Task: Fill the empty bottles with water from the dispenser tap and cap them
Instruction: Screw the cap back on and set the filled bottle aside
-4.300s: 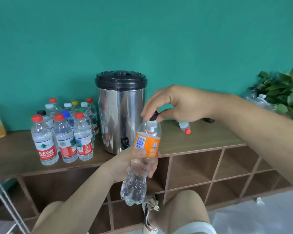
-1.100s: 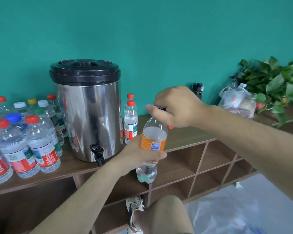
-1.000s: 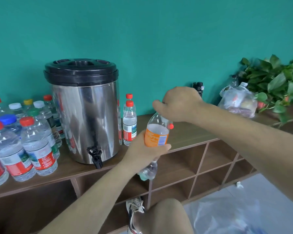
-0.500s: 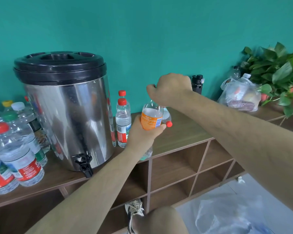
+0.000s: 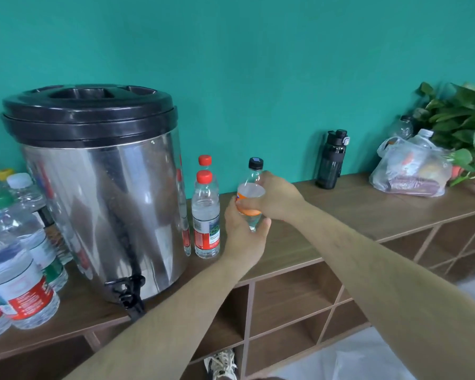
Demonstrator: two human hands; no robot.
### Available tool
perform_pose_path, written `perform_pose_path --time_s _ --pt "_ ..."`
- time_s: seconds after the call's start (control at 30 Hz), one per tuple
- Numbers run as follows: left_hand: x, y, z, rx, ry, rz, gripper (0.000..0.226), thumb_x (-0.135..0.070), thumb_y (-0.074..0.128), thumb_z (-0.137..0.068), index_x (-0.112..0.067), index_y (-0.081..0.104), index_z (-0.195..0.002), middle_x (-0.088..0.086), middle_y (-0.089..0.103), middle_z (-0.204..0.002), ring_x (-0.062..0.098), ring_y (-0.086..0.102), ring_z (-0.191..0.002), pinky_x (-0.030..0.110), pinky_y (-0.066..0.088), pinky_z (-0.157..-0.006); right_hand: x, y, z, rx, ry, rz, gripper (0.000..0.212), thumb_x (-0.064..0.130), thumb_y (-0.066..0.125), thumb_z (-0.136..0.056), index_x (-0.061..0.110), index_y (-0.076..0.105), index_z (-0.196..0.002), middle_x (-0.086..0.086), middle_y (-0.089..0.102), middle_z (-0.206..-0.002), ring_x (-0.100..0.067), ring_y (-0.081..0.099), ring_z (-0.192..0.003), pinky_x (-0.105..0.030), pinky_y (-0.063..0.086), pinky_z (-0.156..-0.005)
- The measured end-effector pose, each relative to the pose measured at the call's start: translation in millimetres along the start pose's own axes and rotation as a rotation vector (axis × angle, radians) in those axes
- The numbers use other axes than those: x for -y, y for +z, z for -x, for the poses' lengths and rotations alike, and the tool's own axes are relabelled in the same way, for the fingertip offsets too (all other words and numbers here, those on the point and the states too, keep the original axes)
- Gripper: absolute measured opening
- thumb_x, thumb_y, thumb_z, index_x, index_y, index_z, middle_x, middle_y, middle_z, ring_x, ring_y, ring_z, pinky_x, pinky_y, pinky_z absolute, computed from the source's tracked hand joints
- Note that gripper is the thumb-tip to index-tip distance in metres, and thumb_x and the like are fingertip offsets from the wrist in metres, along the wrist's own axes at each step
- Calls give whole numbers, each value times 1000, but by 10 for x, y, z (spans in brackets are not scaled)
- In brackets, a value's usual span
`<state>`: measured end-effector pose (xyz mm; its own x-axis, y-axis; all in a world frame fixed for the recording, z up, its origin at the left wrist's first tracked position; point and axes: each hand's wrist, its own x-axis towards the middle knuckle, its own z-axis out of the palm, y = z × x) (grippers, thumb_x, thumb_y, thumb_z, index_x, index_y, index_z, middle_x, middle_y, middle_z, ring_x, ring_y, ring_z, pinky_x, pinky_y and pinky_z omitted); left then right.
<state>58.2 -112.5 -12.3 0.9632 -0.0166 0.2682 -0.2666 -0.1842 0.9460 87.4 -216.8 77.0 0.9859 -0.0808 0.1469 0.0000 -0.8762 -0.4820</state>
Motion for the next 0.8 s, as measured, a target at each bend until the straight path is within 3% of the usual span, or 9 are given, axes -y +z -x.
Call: perform_pose_path --time_s 0.1,0.17,0.27,0.33,0.4,0.53,0.63,0.7,0.8 --pt "227 9 85 11 26 -105 83 -20 73 -89 -24 25 -156 -3 34 -156 13 33 -145 38 28 -123 9 167 -127 -15 16 -60 64 58 80 -75 19 50 -116 1 62 -102 -24 62 -93 -39 54 -75" --pt "332 14 56 41 -5 -162 86 -22 71 -91 -23 20 -160 -3 25 -162 13 24 -150 38 23 -126 1 235 -231 -41 19 -113 58 50 80 -78 17 51 -115 1 62 -100 -23 62 -91 -35 52 -68" --pt "405 -7 -61 83 -63 -223 90 -27 69 -95 -22 10 -163 -6 9 -169 13 10 -155 36 15 -127 6 292 -331 -59 15 -175 52 46 80 -81 19 51 -114 7 58 -94 -17 57 -82 -26 36 -55" --pt "428 -15 -158 108 -88 -261 93 -30 68 -96 -22 5 -164 -6 2 -171 17 5 -157 41 14 -128 -11 338 -374 -51 9 -227 52 46 80 -82 20 51 -116 10 58 -92 -14 57 -81 -24 35 -54" --pt "445 5 -229 107 -108 -291 93 -30 69 -95 -21 6 -163 -4 5 -170 20 8 -157 45 18 -127 -33 371 -406 -40 4 -266 51 44 82 -82 19 54 -116 9 62 -94 -15 62 -84 -24 40 -57" --pt "486 74 -243 -39 -31 -365 65 -22 71 -91 -12 39 -148 7 40 -146 24 37 -139 33 30 -116 -208 371 -398 101 8 -245 52 35 83 -81 22 55 -123 11 64 -103 -9 62 -89 -20 43 -66" --pt "511 112 -175 -29 13 -399 48 -17 70 -92 -12 50 -135 6 46 -132 21 47 -126 21 32 -101 -481 392 -334 60 81 -269 65 31 73 -80 25 50 -140 13 60 -116 -14 61 -109 -30 54 -91" --pt "502 160 -167 70 28 -365 49 -16 67 -95 -12 48 -140 6 47 -140 20 47 -132 24 36 -107 -700 438 -312 -27 135 -140 64 29 65 -86 25 46 -146 7 55 -125 -21 53 -123 -37 51 -99" --pt "439 252 -231 226 57 -394 64 -19 64 -99 -17 34 -155 0 35 -159 18 35 -148 32 30 -122 -940 537 -309 -55 177 149 59 33 58 -97 27 38 -152 -8 45 -140 -30 43 -128 -41 48 -93"
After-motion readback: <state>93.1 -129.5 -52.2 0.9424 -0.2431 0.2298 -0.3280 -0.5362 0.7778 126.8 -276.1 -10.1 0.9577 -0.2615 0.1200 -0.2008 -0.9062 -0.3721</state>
